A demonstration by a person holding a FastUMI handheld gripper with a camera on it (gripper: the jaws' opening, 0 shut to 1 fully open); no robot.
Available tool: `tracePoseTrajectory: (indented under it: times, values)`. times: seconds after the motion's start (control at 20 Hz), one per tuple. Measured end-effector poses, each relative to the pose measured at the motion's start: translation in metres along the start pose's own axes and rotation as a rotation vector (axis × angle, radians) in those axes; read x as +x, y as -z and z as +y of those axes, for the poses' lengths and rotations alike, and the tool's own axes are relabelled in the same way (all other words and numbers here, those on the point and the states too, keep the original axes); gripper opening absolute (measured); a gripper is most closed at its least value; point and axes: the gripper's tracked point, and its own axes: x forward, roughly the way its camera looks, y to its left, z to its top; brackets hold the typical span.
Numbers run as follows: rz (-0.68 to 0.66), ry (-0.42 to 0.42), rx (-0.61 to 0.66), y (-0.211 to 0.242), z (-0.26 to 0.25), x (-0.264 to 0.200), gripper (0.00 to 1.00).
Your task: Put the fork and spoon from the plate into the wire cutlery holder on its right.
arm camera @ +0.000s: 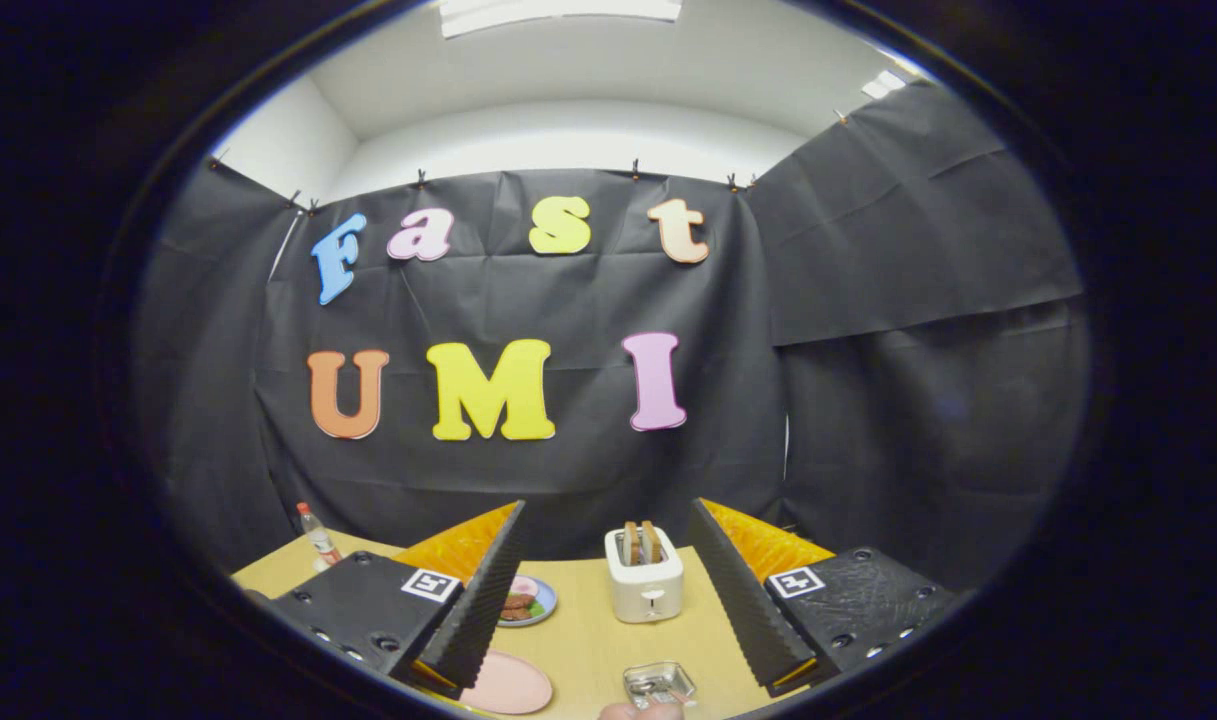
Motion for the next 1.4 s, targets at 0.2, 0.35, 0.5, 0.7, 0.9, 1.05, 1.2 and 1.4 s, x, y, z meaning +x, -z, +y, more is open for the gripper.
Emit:
tracePoseTrajectory:
  times: [0.2, 0.35, 0.5, 0.7, 0.9, 1.05, 1.2, 1.4]
  values:
    - [0.009, 0.002, 0.018, 0.003, 0.000, 0.002, 0.96]
    - [0.018, 0.007, 0.033, 0.008, -0.001, 0.003, 0.96]
    - [0.015, 0.020, 0.042, 0.007, -0.003, 0.005, 0.96]
    - [0.032, 0.011, 0.051, 0.012, 0.003, 0.004, 0.96]
    - [0.030, 0.010, 0.046, 0.013, 0.007, 0.006, 0.96]
    - [0.031, 0.012, 0.049, 0.013, 0.007, 0.006, 0.96]
    - [0.028, 0.016, 0.052, 0.013, 0.007, 0.005, 0.96]
    - [0.023, 0.020, 0.047, 0.011, 0.006, 0.004, 0.96]
